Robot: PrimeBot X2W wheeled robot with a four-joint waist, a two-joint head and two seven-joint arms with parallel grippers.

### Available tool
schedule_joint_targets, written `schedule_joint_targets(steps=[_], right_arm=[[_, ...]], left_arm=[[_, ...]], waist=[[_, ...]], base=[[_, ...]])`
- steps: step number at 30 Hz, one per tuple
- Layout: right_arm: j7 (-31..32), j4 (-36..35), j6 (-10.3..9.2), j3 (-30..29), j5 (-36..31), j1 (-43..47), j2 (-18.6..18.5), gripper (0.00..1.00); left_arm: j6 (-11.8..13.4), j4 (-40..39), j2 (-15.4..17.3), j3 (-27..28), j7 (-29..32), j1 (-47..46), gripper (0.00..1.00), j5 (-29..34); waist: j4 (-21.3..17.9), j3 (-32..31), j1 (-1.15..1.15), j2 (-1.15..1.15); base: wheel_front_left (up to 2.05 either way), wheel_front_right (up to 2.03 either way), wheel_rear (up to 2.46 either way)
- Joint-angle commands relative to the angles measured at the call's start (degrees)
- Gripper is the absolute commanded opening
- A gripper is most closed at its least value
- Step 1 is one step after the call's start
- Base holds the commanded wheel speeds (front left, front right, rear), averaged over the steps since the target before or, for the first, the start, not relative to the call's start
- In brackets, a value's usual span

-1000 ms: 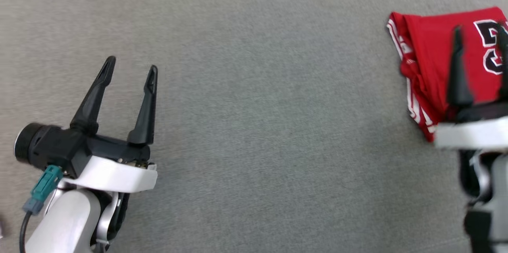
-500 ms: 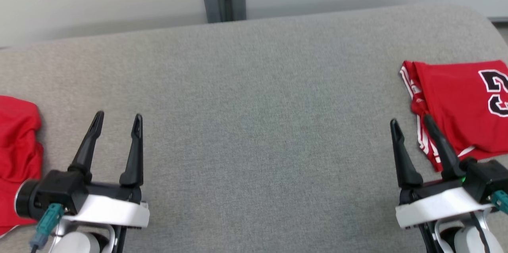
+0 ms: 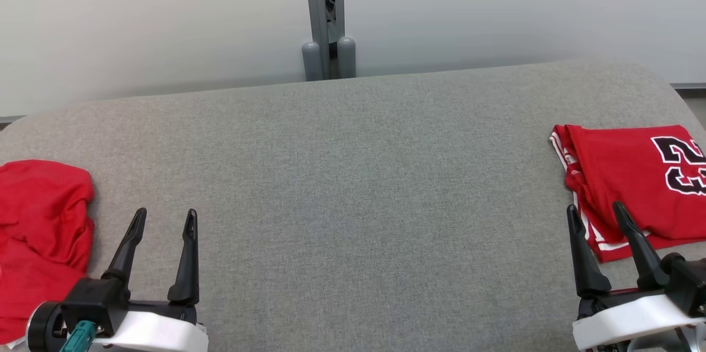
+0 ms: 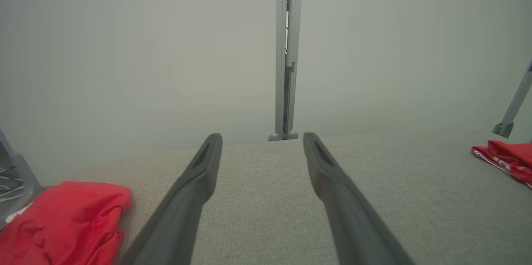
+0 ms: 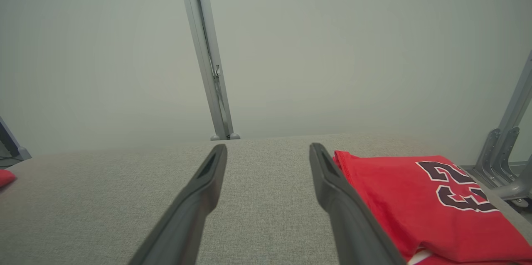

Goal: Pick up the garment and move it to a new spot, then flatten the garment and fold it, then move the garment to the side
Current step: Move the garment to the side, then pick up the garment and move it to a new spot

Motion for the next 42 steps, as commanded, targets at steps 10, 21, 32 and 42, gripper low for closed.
schedule_joint_targets(steps=[10, 21, 32, 42], right_arm=[[1.02, -1.15, -0.01, -1.42, 0.97, 1.59, -0.26, 1.0], [0.92, -0.57, -0.01, -1.16, 1.29, 0.49, -0.26, 1.0], [1.0, -0.87, -0.01, -0.93, 1.84, 0.92, -0.26, 1.0], [0.92, -1.41, -0.01, -0.42, 1.98, 1.78, -0.24, 1.0]], left_arm=[[0.94, -1.51, 0.84, 0.05, 1.14, 1.21, 1.0, -0.69], [0.76, -1.43, 0.91, -0.68, 1.63, -0.07, 1.0, -0.79], [1.18, -1.49, 1.11, -0.62, 1.86, -0.11, 1.0, -1.04], [0.76, -0.97, 0.74, -0.56, 0.76, -1.66, 1.0, -1.13]], waist=[[0.53, -0.47, 0.0, 0.0], [0.51, 0.14, 0.0, 0.0], [0.02, 0.1, 0.0, 0.0], [4.04, -0.23, 0.0, 0.0]], base=[[0.0, 0.0, 0.0], [0.0, 0.0, 0.0], [0.0, 0.0, 0.0], [0.0, 0.0, 0.0]])
